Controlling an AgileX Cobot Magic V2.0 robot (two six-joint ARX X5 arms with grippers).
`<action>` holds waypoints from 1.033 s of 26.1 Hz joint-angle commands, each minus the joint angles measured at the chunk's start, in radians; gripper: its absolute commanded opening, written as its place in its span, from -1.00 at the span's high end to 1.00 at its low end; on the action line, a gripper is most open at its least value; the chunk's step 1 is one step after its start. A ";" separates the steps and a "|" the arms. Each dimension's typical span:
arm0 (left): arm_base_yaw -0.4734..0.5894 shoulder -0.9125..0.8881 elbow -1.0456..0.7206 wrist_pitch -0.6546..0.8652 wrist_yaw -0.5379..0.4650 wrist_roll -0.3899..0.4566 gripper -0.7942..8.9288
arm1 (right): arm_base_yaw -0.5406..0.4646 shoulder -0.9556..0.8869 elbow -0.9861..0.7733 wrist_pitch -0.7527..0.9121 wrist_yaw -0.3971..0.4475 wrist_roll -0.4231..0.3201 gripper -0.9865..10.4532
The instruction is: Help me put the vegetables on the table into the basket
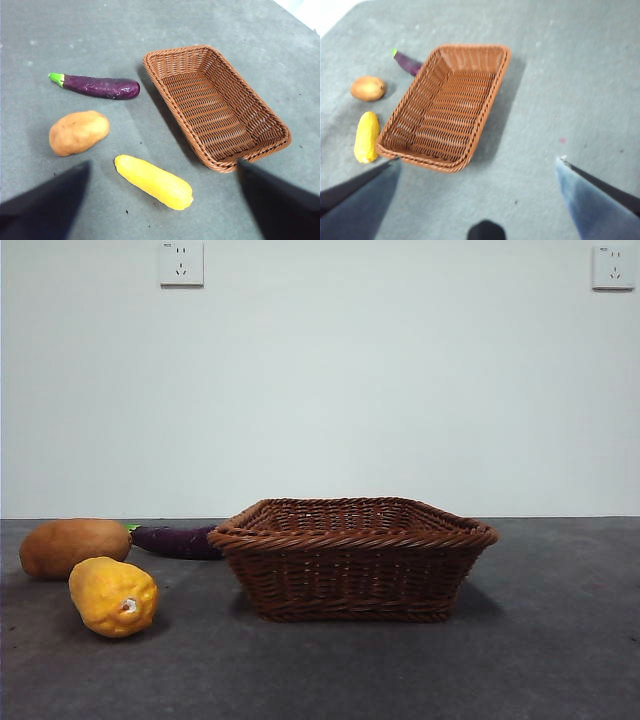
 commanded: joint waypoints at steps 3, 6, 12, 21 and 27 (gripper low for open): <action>0.001 0.025 0.004 0.010 0.003 0.001 -0.51 | 0.001 0.070 0.006 0.049 -0.037 0.036 -0.17; 0.001 0.050 0.004 0.014 0.003 0.001 -0.51 | 0.002 0.188 0.041 0.116 -0.081 0.057 -0.16; 0.001 0.079 0.005 0.037 0.003 0.001 -0.51 | 0.097 0.552 0.216 0.147 -0.040 0.057 -0.16; 0.001 0.101 0.006 0.037 0.000 0.001 -0.51 | 0.300 1.046 0.468 0.187 0.145 0.104 -0.16; 0.001 0.111 0.006 0.037 0.000 0.001 -0.51 | 0.362 1.237 0.508 0.221 0.235 0.134 -0.16</action>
